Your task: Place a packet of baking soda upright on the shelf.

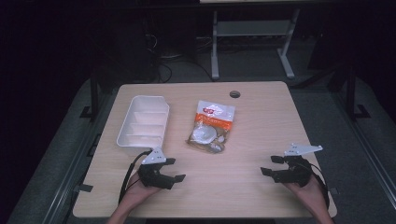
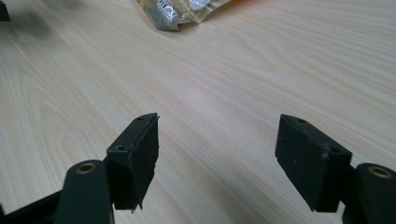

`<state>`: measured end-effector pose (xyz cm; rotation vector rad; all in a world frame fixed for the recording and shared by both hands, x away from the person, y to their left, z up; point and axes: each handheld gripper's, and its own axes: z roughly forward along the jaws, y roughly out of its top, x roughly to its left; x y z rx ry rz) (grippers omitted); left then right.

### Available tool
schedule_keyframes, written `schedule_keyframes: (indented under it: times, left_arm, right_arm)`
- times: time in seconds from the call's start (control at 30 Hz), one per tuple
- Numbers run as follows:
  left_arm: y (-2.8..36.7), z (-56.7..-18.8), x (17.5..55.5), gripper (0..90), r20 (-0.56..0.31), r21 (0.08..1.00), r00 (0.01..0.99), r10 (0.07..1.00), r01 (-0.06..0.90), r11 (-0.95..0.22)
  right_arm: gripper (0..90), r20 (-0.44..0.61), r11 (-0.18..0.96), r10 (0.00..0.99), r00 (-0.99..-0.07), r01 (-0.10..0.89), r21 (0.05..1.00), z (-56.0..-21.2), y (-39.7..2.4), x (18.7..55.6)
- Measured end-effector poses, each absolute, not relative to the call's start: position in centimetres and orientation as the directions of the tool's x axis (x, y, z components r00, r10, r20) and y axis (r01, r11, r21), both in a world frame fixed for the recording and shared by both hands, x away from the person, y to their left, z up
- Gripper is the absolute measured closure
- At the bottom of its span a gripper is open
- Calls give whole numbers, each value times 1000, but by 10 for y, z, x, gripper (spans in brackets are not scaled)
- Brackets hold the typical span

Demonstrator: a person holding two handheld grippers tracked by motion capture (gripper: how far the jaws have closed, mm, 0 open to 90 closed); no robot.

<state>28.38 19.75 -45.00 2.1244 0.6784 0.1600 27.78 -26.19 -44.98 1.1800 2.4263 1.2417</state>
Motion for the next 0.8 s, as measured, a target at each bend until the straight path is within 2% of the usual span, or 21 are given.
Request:
schedule_keyframes:
  times: [0.13, 0.23, 0.37, 0.5, 0.57, 0.63, 0.8]
  left_arm:
    - [197, -450, 285, 256, -135, 781, 840, 525, 416, -465]
    - [197, -450, 287, 270, -180, 772, 828, 531, 453, -445]
    - [193, -449, 288, 323, -171, 758, 821, 545, 463, -460]
    - [190, -445, 292, 393, -188, 765, 807, 560, 478, -432]
    - [183, -441, 295, 441, -145, 757, 807, 573, 463, -461]
    - [177, -437, 298, 489, -162, 760, 817, 554, 462, -458]
    - [163, -431, 308, 614, -117, 762, 816, 566, 440, -476]
  right_arm:
    - [291, 192, 343, 714, -674, 575, 743, -450, -261, 278]
    - [288, 190, 344, 712, -676, 572, 745, -450, -260, 278]
    - [287, 188, 352, 711, -678, 575, 739, -451, -259, 278]
    - [287, 186, 353, 711, -678, 573, 740, -451, -258, 278]
    - [283, 188, 347, 712, -677, 572, 744, -450, -258, 278]
    - [282, 190, 344, 713, -675, 573, 744, -450, -259, 278]
    - [282, 200, 334, 713, -672, 576, 746, -450, -262, 278]
